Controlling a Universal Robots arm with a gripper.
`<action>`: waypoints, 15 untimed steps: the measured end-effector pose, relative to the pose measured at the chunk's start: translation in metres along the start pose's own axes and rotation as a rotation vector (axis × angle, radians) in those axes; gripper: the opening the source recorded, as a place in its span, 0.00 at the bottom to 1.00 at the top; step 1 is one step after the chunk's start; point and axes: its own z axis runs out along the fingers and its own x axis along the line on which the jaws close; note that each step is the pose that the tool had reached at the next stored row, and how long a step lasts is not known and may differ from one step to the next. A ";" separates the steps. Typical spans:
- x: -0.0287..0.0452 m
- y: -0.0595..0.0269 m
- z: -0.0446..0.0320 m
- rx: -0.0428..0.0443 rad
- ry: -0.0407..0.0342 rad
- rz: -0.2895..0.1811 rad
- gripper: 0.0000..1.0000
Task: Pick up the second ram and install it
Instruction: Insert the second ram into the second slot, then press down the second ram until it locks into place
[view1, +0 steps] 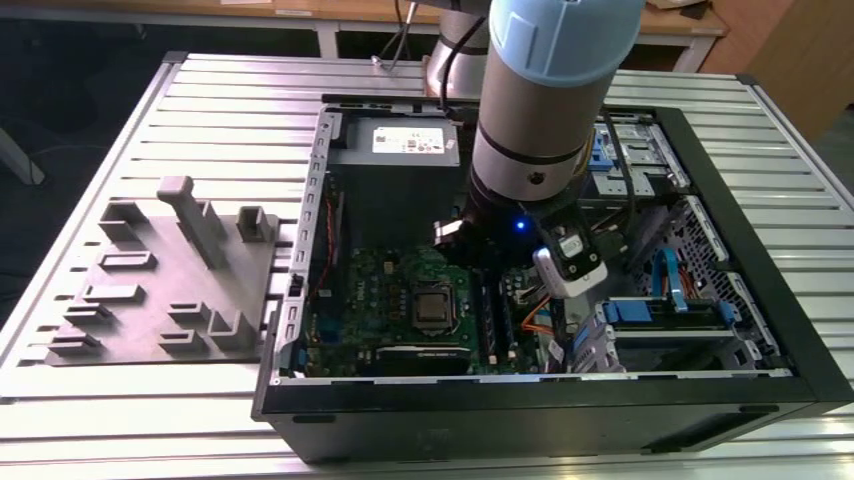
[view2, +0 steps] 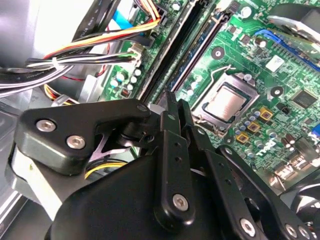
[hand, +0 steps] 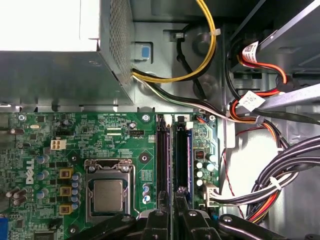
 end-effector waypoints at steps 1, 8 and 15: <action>0.0000 0.0000 0.0000 -0.0001 0.0000 0.000 0.16; 0.0000 0.0000 -0.0001 0.0001 0.0000 0.000 0.08; 0.0000 0.0000 -0.0005 0.0001 0.0001 0.000 0.07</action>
